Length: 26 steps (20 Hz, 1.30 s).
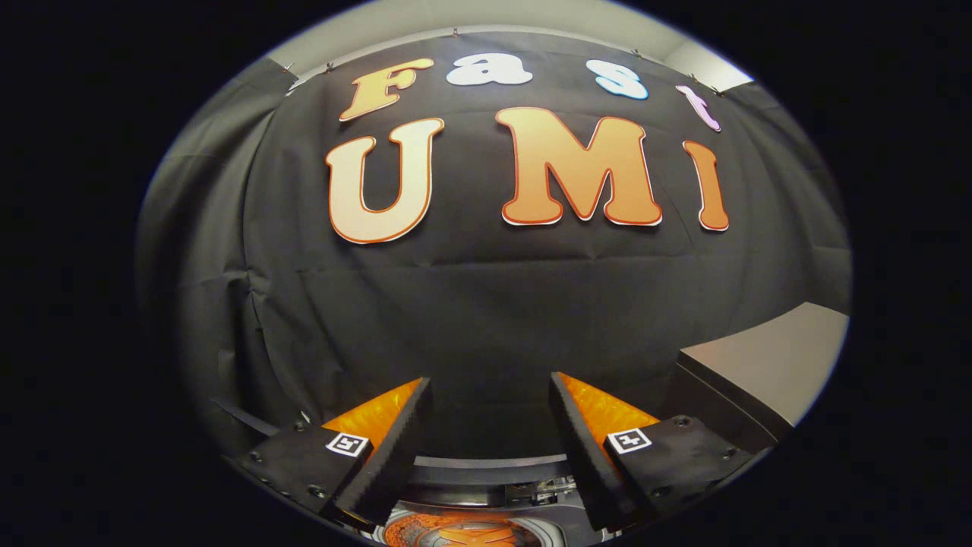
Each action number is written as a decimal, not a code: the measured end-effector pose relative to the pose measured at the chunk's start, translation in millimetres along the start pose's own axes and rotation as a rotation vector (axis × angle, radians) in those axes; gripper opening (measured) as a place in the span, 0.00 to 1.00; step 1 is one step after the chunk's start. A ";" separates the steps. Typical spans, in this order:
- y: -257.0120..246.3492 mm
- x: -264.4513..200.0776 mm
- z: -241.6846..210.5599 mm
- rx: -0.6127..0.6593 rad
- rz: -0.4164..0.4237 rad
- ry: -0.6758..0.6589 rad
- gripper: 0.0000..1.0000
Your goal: Put the clothes into the washing machine and then close the washing machine lid.
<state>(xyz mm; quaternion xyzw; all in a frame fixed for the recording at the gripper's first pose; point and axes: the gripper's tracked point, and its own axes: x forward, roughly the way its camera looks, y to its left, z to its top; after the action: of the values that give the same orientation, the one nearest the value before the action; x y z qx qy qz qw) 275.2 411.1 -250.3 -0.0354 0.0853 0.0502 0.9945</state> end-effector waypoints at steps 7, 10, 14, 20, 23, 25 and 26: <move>-0.3 -28.3 -14.0 -0.006 0.003 0.011 0.98; 1.4 -36.6 -20.9 -0.008 0.010 0.010 0.98; 1.9 -44.5 -28.0 -0.009 0.016 0.025 0.98; 4.2 -70.3 -52.4 -0.012 0.048 0.064 0.98; -5.2 -73.8 -78.7 -0.032 0.026 0.124 0.98; -12.0 -82.5 -126.7 0.015 0.021 0.252 0.98; -14.4 -86.7 -138.3 0.052 0.012 0.271 1.00</move>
<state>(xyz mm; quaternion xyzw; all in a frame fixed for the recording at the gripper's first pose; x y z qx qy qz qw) 168.7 377.7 -370.4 -0.0155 0.2204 0.0489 0.9741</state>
